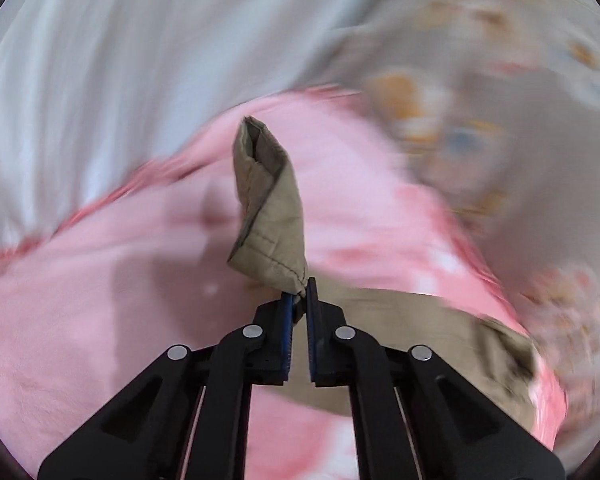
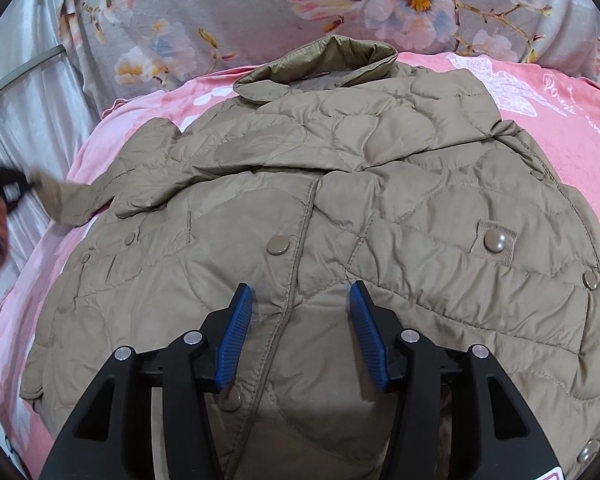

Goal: Fold large clothes

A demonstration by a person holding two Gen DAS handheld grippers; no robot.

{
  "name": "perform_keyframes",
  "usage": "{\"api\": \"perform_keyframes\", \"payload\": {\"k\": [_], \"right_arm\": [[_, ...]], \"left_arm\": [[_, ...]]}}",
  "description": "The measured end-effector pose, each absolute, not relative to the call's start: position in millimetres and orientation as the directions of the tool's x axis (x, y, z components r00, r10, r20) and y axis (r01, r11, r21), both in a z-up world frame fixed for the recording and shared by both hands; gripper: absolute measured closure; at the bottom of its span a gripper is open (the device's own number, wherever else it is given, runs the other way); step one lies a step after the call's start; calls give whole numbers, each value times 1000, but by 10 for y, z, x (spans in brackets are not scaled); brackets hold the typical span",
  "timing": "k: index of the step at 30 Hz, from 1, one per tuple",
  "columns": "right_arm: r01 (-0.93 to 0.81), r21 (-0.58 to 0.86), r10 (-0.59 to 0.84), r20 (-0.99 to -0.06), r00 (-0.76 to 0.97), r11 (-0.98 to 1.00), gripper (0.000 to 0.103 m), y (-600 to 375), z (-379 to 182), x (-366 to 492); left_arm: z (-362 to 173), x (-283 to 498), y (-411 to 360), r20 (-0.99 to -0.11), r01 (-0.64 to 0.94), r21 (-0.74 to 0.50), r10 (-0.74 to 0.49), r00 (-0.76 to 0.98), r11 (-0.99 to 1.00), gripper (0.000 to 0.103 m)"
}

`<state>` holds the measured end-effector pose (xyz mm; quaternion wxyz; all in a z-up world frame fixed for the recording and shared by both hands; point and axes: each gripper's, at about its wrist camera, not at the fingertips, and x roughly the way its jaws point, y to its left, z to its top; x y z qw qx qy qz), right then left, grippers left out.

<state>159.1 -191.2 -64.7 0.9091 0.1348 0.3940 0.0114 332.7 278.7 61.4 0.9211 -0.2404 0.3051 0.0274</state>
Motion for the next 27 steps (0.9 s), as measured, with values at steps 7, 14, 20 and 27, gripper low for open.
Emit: {"api": "perform_keyframes", "payload": {"k": [7,14,20,27], "right_arm": [[119,248,94,-703,705,961,52,-2002,-512,1431],[226,199,-25,-696,717,954,46,-2520,-305,977],[244,215,-35,-680,733,945,43,-2916,-168,898],[232,326,46,-663,747,916,42,-3156,-131,1539]], "left_arm": [[1481,2912,518,-467,311,-309,-428,774,899,97],[751,2330,-990,-526,512,-353,-619,583,783,7],[152,2391,-800,-581,424,-472,-634,510,773,8],[-15,3036,461,-601,105,-575,-505,620,812,11]]}}
